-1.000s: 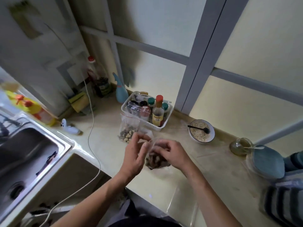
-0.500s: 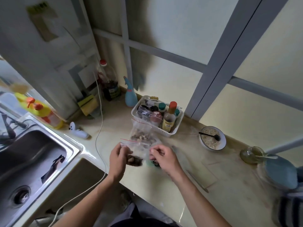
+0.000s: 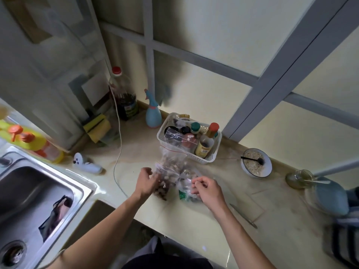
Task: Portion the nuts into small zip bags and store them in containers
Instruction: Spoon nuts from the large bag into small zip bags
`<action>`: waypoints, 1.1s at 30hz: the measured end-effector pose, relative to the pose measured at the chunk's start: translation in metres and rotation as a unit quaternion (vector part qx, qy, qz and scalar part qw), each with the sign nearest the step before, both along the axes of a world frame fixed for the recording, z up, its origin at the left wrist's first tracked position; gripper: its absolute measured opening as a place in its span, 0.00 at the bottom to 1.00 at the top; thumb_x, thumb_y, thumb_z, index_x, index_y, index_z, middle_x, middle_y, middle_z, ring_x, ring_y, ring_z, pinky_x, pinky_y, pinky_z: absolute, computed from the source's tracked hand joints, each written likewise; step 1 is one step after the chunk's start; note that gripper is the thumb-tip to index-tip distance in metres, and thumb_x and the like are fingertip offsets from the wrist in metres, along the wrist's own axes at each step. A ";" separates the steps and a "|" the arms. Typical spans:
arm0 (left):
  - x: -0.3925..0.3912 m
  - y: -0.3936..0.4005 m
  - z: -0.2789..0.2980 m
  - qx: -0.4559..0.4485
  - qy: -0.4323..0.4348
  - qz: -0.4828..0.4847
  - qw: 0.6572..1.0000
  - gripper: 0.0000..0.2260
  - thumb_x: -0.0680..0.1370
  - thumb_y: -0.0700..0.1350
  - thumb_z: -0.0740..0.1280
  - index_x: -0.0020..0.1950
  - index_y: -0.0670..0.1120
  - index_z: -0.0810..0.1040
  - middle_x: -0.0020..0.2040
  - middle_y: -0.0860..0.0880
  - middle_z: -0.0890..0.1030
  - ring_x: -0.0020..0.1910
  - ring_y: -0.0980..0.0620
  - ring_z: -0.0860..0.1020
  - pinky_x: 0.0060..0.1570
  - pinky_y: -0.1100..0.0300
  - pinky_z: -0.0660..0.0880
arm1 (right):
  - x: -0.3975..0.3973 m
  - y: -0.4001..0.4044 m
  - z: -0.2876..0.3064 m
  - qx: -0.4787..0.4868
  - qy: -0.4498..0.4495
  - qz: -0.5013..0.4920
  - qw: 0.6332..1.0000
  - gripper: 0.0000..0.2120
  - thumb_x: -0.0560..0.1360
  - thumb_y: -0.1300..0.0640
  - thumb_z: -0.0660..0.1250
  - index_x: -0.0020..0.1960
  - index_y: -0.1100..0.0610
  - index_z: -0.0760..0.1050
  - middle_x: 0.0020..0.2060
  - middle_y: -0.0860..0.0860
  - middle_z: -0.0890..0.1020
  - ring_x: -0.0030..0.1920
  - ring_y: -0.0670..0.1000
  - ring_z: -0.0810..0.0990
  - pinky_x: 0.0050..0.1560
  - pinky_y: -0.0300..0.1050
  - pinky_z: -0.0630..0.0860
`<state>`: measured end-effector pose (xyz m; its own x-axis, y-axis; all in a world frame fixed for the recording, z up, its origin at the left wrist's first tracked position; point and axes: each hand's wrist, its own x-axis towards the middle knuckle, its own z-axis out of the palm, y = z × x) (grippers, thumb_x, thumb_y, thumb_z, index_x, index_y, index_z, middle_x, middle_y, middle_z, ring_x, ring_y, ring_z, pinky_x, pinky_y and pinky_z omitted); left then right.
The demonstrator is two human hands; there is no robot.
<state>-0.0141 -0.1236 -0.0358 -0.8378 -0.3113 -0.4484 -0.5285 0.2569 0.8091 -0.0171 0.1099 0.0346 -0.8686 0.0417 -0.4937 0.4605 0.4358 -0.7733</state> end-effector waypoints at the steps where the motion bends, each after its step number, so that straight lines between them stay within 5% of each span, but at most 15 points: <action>1: 0.000 0.000 -0.006 -0.012 -0.009 -0.029 0.999 0.23 0.68 0.59 0.67 0.50 0.43 0.68 0.47 0.47 0.76 0.45 0.49 0.75 0.46 0.52 0.75 | 0.001 0.000 -0.004 0.002 -0.003 -0.012 1.000 0.11 0.80 0.62 0.63 0.46 0.54 0.83 0.40 0.49 0.87 0.37 0.49 0.87 0.40 0.41 0.81; 7: -0.001 0.000 -0.039 -0.134 -0.013 -0.096 0.986 0.23 0.72 0.50 0.74 0.60 0.40 0.71 0.54 0.44 0.75 0.52 0.42 0.74 0.51 0.50 0.75 | 0.007 0.011 -0.020 0.000 0.008 -0.112 0.994 0.13 0.81 0.65 0.62 0.44 0.55 0.82 0.40 0.54 0.87 0.35 0.51 0.86 0.38 0.44 0.81; 12: -0.008 0.007 -0.043 -0.196 -0.013 -0.093 0.976 0.14 0.74 0.47 0.73 0.52 0.42 0.72 0.51 0.42 0.75 0.51 0.39 0.73 0.45 0.46 0.74 | 0.029 0.044 -0.036 0.010 0.003 -0.221 0.975 0.13 0.80 0.67 0.60 0.44 0.58 0.81 0.38 0.56 0.85 0.31 0.52 0.83 0.35 0.43 0.79; 16: -0.016 0.008 -0.037 -0.203 0.081 -0.060 0.974 0.05 0.76 0.38 0.65 0.45 0.42 0.69 0.45 0.44 0.73 0.45 0.43 0.70 0.43 0.49 0.69 | 0.056 0.081 -0.047 0.014 -0.006 -0.302 0.953 0.12 0.79 0.68 0.59 0.45 0.61 0.81 0.39 0.55 0.84 0.31 0.50 0.84 0.36 0.41 0.79; 20: -0.023 0.008 -0.033 -0.177 0.087 0.005 0.980 0.09 0.77 0.37 0.68 0.39 0.39 0.70 0.35 0.45 0.72 0.34 0.46 0.69 0.34 0.51 0.68 | 0.081 0.109 -0.064 0.018 -0.015 -0.360 0.933 0.12 0.79 0.67 0.62 0.43 0.57 0.82 0.38 0.53 0.85 0.32 0.52 0.85 0.41 0.46 0.78; 22: -0.020 0.006 -0.036 -0.185 0.080 0.019 0.979 0.12 0.76 0.41 0.72 0.38 0.37 0.71 0.34 0.42 0.73 0.33 0.44 0.70 0.32 0.51 0.70 | 0.090 0.122 -0.075 0.028 -0.034 -0.383 0.923 0.12 0.77 0.66 0.63 0.41 0.56 0.81 0.36 0.52 0.85 0.34 0.53 0.86 0.45 0.50 0.80; 26: 0.002 0.019 -0.031 -0.227 0.068 0.057 0.970 0.18 0.78 0.44 0.70 0.60 0.34 0.70 0.56 0.35 0.73 0.55 0.36 0.71 0.56 0.43 0.71 | 0.105 0.158 -0.091 0.117 -0.071 -0.393 0.909 0.10 0.75 0.64 0.64 0.40 0.54 0.81 0.42 0.53 0.86 0.47 0.59 0.86 0.51 0.48 0.80; 29: 0.016 0.028 -0.027 -0.256 0.079 0.060 0.962 0.15 0.77 0.39 0.68 0.60 0.36 0.69 0.56 0.35 0.71 0.54 0.36 0.69 0.55 0.44 0.70 | 0.117 0.189 -0.105 0.215 -0.103 -0.350 0.906 0.10 0.74 0.65 0.66 0.53 0.59 0.82 0.54 0.59 0.84 0.57 0.62 0.81 0.55 0.48 0.77; 33: 0.039 0.048 -0.029 -0.284 0.094 0.042 0.953 0.15 0.73 0.34 0.69 0.56 0.37 0.68 0.54 0.35 0.71 0.51 0.37 0.68 0.52 0.43 0.68 | 0.129 0.203 -0.118 0.283 -0.107 -0.298 0.905 0.13 0.72 0.60 0.71 0.55 0.63 0.76 0.57 0.63 0.77 0.60 0.64 0.75 0.55 0.54 0.76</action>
<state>0.0246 -0.0761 -0.0644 -0.8482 -0.5286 -0.0322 -0.4262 0.6452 0.6341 0.1124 0.3128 -0.0836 -0.4952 0.7708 -0.4007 0.8573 0.3588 -0.3693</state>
